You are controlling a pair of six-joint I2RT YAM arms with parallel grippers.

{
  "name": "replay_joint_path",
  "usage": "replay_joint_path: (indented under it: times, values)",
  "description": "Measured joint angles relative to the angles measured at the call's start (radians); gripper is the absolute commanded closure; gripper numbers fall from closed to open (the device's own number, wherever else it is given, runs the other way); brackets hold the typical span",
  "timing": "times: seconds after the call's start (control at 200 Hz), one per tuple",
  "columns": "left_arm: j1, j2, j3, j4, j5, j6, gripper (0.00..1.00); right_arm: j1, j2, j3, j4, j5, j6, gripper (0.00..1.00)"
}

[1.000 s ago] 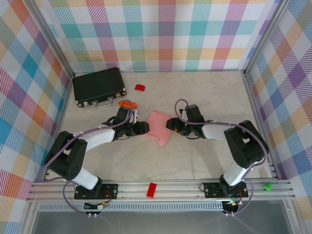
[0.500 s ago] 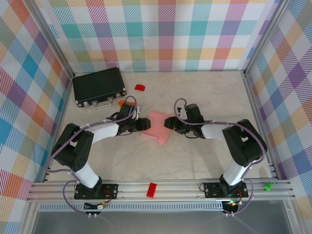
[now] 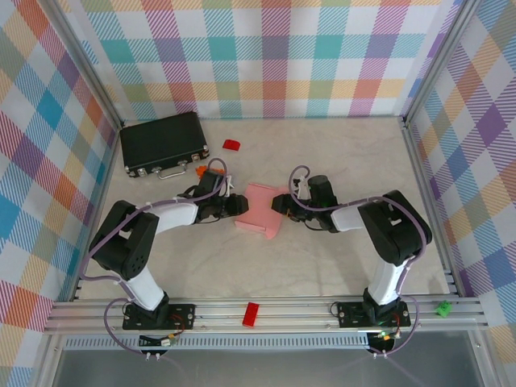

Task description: Fold the paper box

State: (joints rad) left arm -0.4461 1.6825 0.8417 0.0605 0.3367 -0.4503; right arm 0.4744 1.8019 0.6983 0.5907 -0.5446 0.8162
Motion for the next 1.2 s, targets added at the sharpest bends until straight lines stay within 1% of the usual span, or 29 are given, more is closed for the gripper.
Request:
replay_joint_path:
  times: [0.205,0.335,0.485,0.595,0.835,1.09,1.2]
  values:
    - [0.000,-0.005,-0.009,0.006,-0.001,-0.014,0.67,-0.003,0.046,0.000,0.078,-0.039,0.031,0.50]
    - [0.000,-0.005,-0.009,0.007,-0.001,-0.025,0.68,-0.004,0.068,0.001,0.111,-0.055,0.040,0.54]
    - [0.000,0.000,-0.009,0.014,0.003,-0.033,0.67,-0.007,0.078,0.002,0.126,-0.066,0.045,0.58]
    - [0.000,0.013,-0.009,0.040,0.015,-0.037,0.67,-0.009,0.075,0.002,0.122,-0.065,0.043,0.58]
    - [-0.001,0.037,-0.007,0.095,0.027,-0.060,0.66,-0.008,0.021,0.023,0.013,-0.040,0.009,0.57]
    - [-0.003,0.056,-0.007,0.146,0.055,-0.103,0.59,0.005,-0.060,0.038,-0.107,0.002,-0.034,0.57]
    - [-0.003,0.071,-0.007,0.179,0.070,-0.127,0.59,0.012,-0.099,0.047,-0.174,0.026,-0.059,0.56]
